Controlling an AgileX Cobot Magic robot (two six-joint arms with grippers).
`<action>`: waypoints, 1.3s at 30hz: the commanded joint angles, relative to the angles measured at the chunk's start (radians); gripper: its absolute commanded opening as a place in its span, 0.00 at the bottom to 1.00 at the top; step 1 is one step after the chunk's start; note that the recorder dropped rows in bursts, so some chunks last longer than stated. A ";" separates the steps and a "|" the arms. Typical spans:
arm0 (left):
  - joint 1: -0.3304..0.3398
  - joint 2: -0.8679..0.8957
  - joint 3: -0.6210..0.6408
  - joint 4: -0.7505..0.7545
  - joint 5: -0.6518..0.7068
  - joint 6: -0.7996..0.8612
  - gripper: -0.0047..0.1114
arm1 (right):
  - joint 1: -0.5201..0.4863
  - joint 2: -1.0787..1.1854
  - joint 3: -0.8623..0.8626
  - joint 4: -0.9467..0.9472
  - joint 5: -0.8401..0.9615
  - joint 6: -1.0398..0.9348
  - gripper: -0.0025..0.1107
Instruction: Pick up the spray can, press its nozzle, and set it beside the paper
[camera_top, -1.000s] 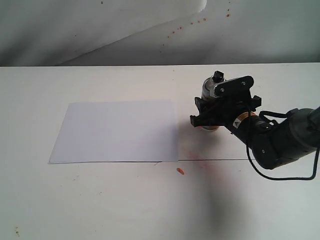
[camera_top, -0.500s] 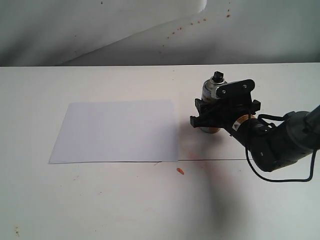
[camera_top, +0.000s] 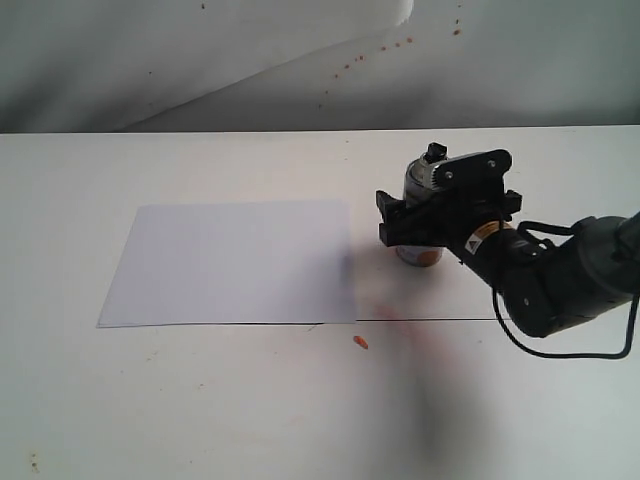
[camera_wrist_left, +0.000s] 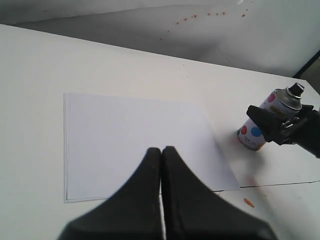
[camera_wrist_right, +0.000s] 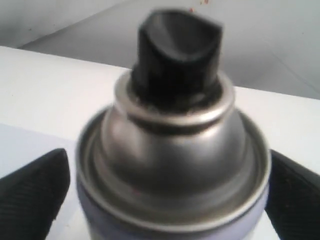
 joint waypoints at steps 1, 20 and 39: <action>-0.005 -0.003 0.005 -0.008 0.003 0.000 0.04 | 0.001 -0.105 -0.005 -0.007 0.021 0.000 0.84; -0.005 -0.005 -0.001 -0.029 -0.023 0.065 0.04 | 0.002 -0.887 -0.005 0.009 0.642 0.057 0.31; -0.005 -0.138 0.013 -0.033 -0.015 0.124 0.04 | 0.002 -1.272 0.292 0.071 0.646 0.018 0.02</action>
